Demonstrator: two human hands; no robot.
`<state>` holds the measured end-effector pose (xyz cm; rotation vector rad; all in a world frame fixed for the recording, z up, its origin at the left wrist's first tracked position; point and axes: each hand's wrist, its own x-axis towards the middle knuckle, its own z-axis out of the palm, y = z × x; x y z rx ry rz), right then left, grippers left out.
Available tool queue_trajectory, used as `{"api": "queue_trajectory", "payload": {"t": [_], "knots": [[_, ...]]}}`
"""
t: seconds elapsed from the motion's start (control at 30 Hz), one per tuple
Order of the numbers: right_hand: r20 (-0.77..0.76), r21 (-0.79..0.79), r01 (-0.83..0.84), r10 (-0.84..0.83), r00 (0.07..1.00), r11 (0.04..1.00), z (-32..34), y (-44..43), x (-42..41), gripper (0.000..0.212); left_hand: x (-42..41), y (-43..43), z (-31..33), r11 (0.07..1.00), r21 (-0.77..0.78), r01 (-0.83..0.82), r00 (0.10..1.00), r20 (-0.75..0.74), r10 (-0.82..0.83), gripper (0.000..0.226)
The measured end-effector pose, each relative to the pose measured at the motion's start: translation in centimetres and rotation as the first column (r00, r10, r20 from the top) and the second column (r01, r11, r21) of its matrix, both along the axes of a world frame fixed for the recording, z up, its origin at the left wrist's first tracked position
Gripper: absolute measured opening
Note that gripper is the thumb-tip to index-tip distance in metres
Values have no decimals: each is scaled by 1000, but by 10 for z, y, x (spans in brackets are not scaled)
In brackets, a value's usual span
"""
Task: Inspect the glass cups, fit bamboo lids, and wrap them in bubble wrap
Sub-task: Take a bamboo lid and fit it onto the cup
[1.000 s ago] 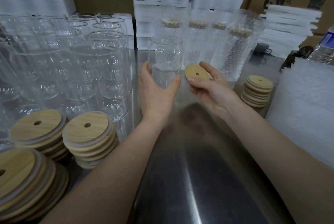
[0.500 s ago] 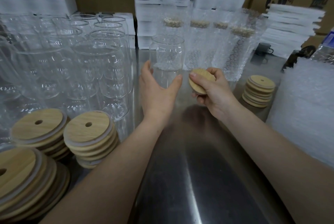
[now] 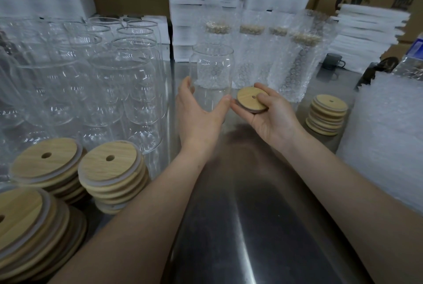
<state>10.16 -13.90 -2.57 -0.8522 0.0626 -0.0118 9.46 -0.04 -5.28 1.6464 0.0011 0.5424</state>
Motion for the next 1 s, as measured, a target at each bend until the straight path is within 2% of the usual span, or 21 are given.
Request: {"api": "queue_trajectory", "payload": {"t": [0.07,0.17,0.27,0.37,0.5,0.57,0.63,0.67,0.73,0.8,0.87,1.0], "knots": [[0,5,-10,10,1000,1000,0,-1,2,38,0,0,0,1000,-2,6,1000,0,-6,92],[28,-73,5,-3,1000,997,-3,-1,2,50,-1,0,0,1000,-9,15,1000,2,-15,93],[53,-92,22,-17,998,996,-4,-2,0,52,-1,0,1,1000,-11,17,1000,4,-17,93],[78,-114,38,-30,997,993,-5,-2,0,40,-1,0,0,1000,-5,12,1000,7,-12,92],[89,-162,39,-24,996,986,-4,-2,-1,12,-1,0,0,1000,1,7,1000,9,-7,91],[84,-119,23,-13,996,993,-2,-2,0,9,-1,0,1,1000,-2,9,1000,7,-9,91],[75,-7,-22,23,997,1000,0,-2,0,21,-1,0,1,1000,-6,15,1000,5,-15,92],[79,37,-53,50,996,998,0,-2,0,36,-1,0,1,1000,-6,15,1000,4,-15,92],[106,51,-100,95,990,994,0,-1,0,70,-1,0,1,1000,-4,14,1000,2,-14,92],[123,31,-107,102,987,994,0,1,-2,85,-1,0,1,1000,-5,15,1000,-2,-15,91],[109,12,-84,82,991,996,0,2,-2,80,-1,0,1,1000,-7,15,1000,-2,-15,91],[92,36,-84,80,993,996,2,-2,-1,52,-1,0,1,1000,-3,11,1000,1,-11,89]]}}
